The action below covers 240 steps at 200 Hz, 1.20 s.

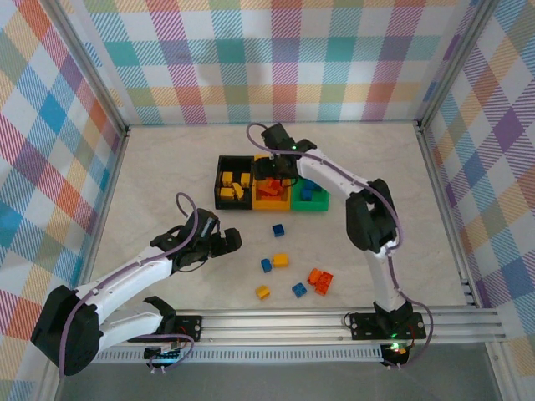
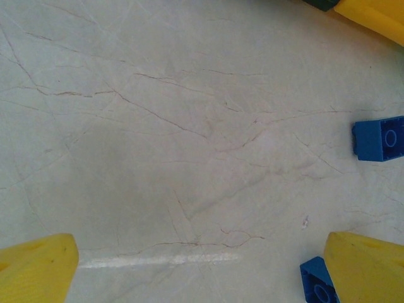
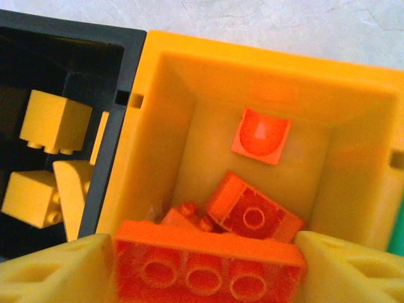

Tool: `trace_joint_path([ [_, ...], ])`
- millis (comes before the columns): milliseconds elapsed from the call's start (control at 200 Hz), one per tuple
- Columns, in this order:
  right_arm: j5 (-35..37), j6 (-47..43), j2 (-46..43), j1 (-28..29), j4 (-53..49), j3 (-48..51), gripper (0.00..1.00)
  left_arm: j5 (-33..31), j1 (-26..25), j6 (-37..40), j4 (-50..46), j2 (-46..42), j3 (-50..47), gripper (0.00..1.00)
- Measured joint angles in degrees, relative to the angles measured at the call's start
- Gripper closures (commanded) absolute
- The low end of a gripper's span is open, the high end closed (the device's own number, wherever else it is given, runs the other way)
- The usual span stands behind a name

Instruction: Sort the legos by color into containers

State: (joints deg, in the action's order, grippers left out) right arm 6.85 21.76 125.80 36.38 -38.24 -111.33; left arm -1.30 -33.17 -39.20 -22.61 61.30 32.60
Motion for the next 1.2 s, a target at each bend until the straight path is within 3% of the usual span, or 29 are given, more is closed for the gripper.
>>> trace_joint_path([
  [325,-0.46,-0.15,-0.79,-0.11,-1.42,-1.53,0.17,2.95,-0.04,3.02,-1.22,1.68,3.32,0.0],
  [485,-0.63,0.37,-11.28,-0.11,0.44,9.75,0.2,3.69,-3.23,5.92,-2.73,7.52,8.96,0.02],
  [765,-0.35,2.86,-31.28,-0.11,5.92,32.0,0.2,4.5,-12.85,8.92,-1.92,20.24,16.09,0.27],
  [975,0.04,3.98,-39.34,-1.18,6.54,42.88,0.2,4.87,-16.41,10.12,-2.36,25.07,17.27,0.32],
  [1200,0.07,4.79,-44.5,-3.23,7.19,47.15,0.19,5.33,-19.26,10.12,-2.69,27.67,17.62,0.33],
])
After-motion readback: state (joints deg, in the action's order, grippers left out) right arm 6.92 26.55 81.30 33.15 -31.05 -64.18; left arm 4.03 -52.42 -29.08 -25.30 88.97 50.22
